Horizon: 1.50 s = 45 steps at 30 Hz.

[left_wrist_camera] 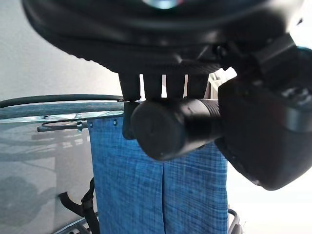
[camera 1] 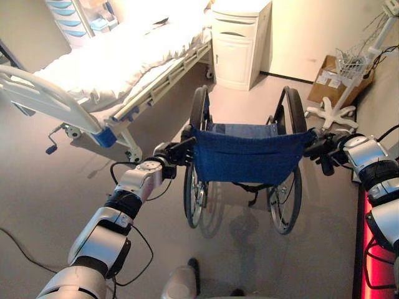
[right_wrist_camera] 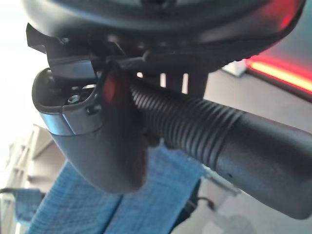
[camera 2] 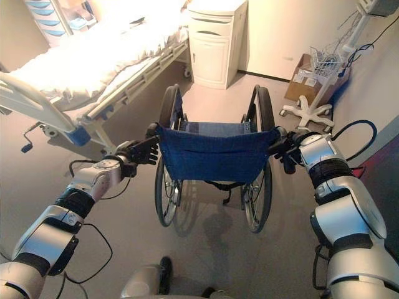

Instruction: Push the wheelchair next to the bed

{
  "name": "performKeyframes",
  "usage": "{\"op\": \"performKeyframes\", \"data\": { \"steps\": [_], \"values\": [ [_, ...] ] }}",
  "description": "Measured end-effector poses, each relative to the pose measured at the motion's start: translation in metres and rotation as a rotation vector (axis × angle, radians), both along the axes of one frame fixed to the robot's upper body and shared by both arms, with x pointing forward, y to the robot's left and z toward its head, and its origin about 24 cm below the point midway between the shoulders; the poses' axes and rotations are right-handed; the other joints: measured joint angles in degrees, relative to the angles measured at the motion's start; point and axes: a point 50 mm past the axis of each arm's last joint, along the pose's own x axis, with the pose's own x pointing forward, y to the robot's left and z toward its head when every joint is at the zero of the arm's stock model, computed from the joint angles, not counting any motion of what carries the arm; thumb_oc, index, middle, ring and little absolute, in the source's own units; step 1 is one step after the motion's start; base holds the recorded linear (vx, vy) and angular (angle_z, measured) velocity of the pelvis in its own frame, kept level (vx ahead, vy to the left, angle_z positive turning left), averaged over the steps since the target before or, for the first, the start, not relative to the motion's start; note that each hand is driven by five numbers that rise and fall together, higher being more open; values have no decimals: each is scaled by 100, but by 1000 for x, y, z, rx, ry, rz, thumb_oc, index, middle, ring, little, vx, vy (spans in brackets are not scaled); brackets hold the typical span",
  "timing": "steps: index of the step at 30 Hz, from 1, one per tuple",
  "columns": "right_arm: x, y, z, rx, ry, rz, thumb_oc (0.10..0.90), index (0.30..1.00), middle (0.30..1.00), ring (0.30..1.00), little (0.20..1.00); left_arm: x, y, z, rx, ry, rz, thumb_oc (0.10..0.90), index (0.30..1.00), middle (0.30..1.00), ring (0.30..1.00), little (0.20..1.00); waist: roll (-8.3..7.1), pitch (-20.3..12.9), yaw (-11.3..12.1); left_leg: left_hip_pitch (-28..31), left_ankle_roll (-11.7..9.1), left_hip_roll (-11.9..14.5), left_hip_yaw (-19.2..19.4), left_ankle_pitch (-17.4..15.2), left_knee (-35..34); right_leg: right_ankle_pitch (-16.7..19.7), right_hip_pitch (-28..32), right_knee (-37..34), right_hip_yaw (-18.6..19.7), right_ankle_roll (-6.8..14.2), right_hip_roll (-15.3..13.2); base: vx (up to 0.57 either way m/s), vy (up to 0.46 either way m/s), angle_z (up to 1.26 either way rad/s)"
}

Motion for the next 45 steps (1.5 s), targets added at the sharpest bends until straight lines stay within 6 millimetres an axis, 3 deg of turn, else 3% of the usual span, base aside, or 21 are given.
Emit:
{"op": "performKeyframes", "data": {
  "steps": [5,6,8,14,18,22,23,24,25,27,28,29,30,32,34,35,36,38,41,44,45],
  "values": [
    [-2,-1,-11,32,53,-8,400,300,300,300,300,-3,4,-4,0,16,-3,400,300,300,300,300,284,-119,247,124,131,27,147,98,-347,-205,549,-163,44,149,415,334,80,-33],
    [-3,-3,-13,40,65,-12,400,300,300,300,300,-3,4,-5,-4,14,-8,400,300,300,300,300,374,-178,262,197,671,10,142,63,-435,-325,632,-96,113,206,552,356,158,-10],
    [-3,-2,-13,56,63,-17,400,300,300,300,300,-1,4,1,-14,-17,-7,400,300,300,300,300,176,-180,259,227,952,-114,327,-75,-456,-474,613,73,101,306,373,398,206,-3],
    [-3,-9,-5,53,42,-33,400,300,300,300,300,4,-1,8,-17,-42,-29,400,300,300,300,300,19,-185,68,246,1391,-409,405,-263,-277,-728,543,717,159,487,100,335,195,26],
    [-9,-16,-12,81,46,-64,400,300,300,300,300,5,-3,10,39,-54,-64,400,300,300,300,300,-39,-183,9,278,1506,-440,512,-668,-34,-834,186,2265,169,635,-186,255,235,30],
    [-16,-25,-17,88,55,-89,400,300,300,300,300,9,-11,14,56,-60,-92,400,300,300,300,300,-234,-197,-43,186,1932,-811,783,-1262,543,-657,-386,4535,216,819,-801,284,324,39],
    [-16,-26,-16,88,46,-91,400,300,300,300,300,10,-13,14,54,-61,-92,400,300,300,300,300,-323,-204,-33,279,1987,-970,418,-1364,595,-202,-626,5194,281,674,-1080,295,191,16],
    [-16,-27,-15,81,40,-91,400,300,300,300,300,10,-13,13,54,-57,-90,400,300,300,300,300,-190,-210,-52,370,1969,-1004,-47,-1350,513,581,-875,5596,408,498,-1111,295,124,6],
    [-15,-25,-15,80,38,-89,400,300,300,300,300,10,-13,13,56,-56,-90,400,300,300,300,300,-147,-197,-21,490,1920,-1007,-251,-1315,394,512,-987,5700,483,486,-1175,252,11,-27],
    [-10,-16,-15,73,24,-57,400,300,300,300,300,8,-7,5,65,-26,-63,400,300,300,300,300,274,-159,71,1079,1695,-754,-901,-1145,-189,-340,-1154,4901,621,342,-925,270,-82,-46],
    [-9,-15,-14,69,18,-48,400,300,300,300,300,8,-6,5,73,-24,-56,400,300,300,300,300,375,-150,57,1160,1650,-675,-1037,-1115,-279,-414,-1230,4603,638,359,-832,175,-96,-12],
    [-6,-11,-7,64,-14,-19,400,300,300,300,300,9,-3,8,89,-35,-29,400,300,300,300,300,636,-65,-34,1263,1543,-430,-1364,-1057,-416,-618,-1398,3637,679,338,-556,124,-81,12],
    [-3,-6,0,57,-43,7,400,300,300,300,300,11,0,14,84,-52,-5,400,300,300,300,300,690,-2,-88,1271,1448,-311,-1473,-992,-459,-512,-1565,2522,705,416,-423,161,-105,21],
    [-1,-2,7,56,-69,24,400,300,300,300,300,15,2,21,91,-80,21,400,300,300,300,300,536,49,-180,1216,1319,-387,-1771,-1130,-372,-52,-1718,1077,1076,682,-428,280,-122,70],
    [0,0,9,84,-78,23,400,300,300,300,300,18,5,32,105,-117,35,400,300,300,300,300,47,68,-357,1014,1104,-652,-1919,-1392,-59,881,-1514,-400,1469,1121,-699,402,-113,118],
    [0,-2,11,100,-87,10,400,300,300,300,300,21,1,41,103,-148,25,400,300,300,300,300,-162,164,-471,921,975,-638,-1683,-1605,186,1592,-1424,-257,1375,1117,-782,450,-99,135],
    [-2,-6,12,99,-87,-18,400,300,300,300,300,20,-5,41,95,-155,8,400,300,300,300,300,-180,183,-618,679,981,-601,-1004,-1680,836,1264,-1443,163,1056,627,-845,325,-62,121],
    [-4,-9,9,85,-72,-35,400,300,300,300,300,17,-6,33,100,-123,-5,400,300,300,300,300,-122,192,-676,792,987,-572,-344,-1686,939,855,-1420,867,927,599,-988,448,-103,71],
    [-12,-22,10,49,-55,-61,400,300,300,300,300,11,-12,22,80,-85,-60,400,300,300,300,300,91,282,-826,1581,1222,-654,-1332,-1774,141,-65,-2305,3518,1152,859,-1381,483,-150,50],
    [-11,-22,15,53,-56,-43,400,300,300,300,300,11,-9,24,75,-88,-71,400,300,300,300,300,129,271,-892,1672,1068,-529,-1832,-1866,69,139,-2417,1902,1611,898,-806,397,-114,36],
    [-10,-19,15,59,-57,-33,400,300,300,300,300,12,-6,27,81,-93,-64,400,300,300,300,300,-16,237,-933,1651,989,-585,-1903,-1983,123,630,-2314,1186,1629,854,-823,373,-90,50]
  ]
}}
